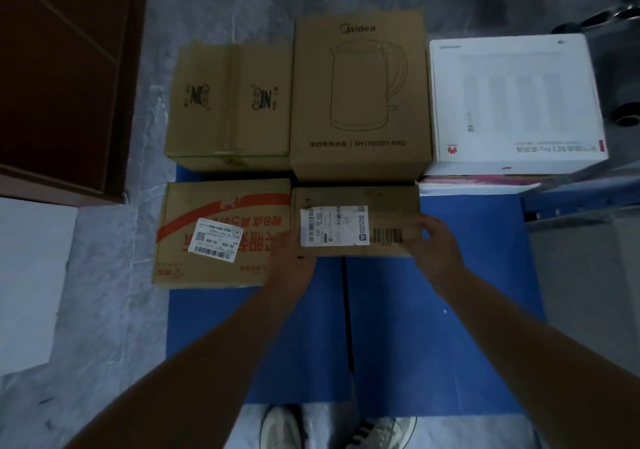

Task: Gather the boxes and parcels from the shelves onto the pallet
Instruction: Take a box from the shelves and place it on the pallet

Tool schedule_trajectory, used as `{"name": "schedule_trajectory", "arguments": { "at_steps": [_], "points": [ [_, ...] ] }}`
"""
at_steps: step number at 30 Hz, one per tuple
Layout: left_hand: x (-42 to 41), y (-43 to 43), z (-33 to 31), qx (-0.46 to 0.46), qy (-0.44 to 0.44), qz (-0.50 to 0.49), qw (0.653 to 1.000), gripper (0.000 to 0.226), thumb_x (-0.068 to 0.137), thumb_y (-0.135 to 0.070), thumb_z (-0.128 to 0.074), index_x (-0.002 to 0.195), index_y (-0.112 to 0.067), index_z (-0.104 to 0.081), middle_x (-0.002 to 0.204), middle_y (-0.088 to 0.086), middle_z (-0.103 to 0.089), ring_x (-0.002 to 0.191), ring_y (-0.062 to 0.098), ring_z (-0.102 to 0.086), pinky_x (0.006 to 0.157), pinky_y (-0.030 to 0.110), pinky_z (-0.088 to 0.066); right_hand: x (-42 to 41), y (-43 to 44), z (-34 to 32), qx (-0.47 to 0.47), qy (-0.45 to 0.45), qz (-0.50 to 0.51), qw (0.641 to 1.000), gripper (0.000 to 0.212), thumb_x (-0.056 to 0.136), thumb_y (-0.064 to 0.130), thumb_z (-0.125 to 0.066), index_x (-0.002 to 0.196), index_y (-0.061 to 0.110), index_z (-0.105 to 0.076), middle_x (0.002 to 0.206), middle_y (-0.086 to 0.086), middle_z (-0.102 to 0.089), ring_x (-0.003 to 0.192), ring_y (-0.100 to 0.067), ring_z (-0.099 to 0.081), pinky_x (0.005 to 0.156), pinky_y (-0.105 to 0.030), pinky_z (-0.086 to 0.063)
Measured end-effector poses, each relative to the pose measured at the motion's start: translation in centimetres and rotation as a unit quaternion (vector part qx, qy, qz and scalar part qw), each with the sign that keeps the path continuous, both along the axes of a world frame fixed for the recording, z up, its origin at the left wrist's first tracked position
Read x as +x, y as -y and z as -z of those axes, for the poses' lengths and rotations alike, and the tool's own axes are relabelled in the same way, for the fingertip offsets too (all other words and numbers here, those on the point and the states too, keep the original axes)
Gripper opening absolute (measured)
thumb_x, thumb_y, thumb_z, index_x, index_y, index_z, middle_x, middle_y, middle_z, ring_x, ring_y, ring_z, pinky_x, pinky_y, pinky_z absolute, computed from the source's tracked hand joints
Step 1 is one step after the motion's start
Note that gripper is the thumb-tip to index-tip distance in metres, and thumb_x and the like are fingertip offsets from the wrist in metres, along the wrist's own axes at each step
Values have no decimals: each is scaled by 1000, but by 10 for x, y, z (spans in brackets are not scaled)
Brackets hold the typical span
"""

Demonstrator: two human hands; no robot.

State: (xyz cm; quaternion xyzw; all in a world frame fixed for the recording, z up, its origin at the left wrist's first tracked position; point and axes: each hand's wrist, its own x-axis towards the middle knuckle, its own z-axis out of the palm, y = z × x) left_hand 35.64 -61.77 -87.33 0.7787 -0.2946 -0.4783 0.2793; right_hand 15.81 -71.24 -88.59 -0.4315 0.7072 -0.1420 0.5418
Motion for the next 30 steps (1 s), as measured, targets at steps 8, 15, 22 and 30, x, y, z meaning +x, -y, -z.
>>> {"name": "schedule_trajectory", "arguments": {
  "at_steps": [8,15,22,30],
  "points": [
    [-10,81,-174,-51,29,81,995,49,92,-7,-60,139,-7,-44,139,9,-45,99,4,-51,74,2,-37,51,40,-184,-64,22,-116,991,43,90,6,-59,131,15,-55,119,-4,-60,78,-7,-54,46,-1,-36],
    [-9,133,-461,-187,127,103,969,54,91,-13,-64,141,-7,-42,146,11,-40,128,16,-41,93,6,-31,41,93,-479,-253,33,-130,958,49,88,8,-66,134,7,-52,135,-9,-55,123,-22,-52,98,-22,-40],
    [-34,122,-703,-321,199,180,908,57,90,-16,-64,142,-8,-41,144,9,-40,132,21,-41,107,31,-36,12,63,-710,-359,9,-158,920,59,87,19,-69,140,12,-45,139,-4,-46,118,-19,-51,87,-23,-43],
    [-36,103,-817,-373,251,337,827,65,87,-28,-66,145,-19,-37,145,-3,-36,133,15,-36,98,19,-27,4,16,-820,-409,-68,-68,908,50,86,17,-67,132,8,-51,137,-10,-52,115,-20,-53,82,-17,-44]
  ]
}}
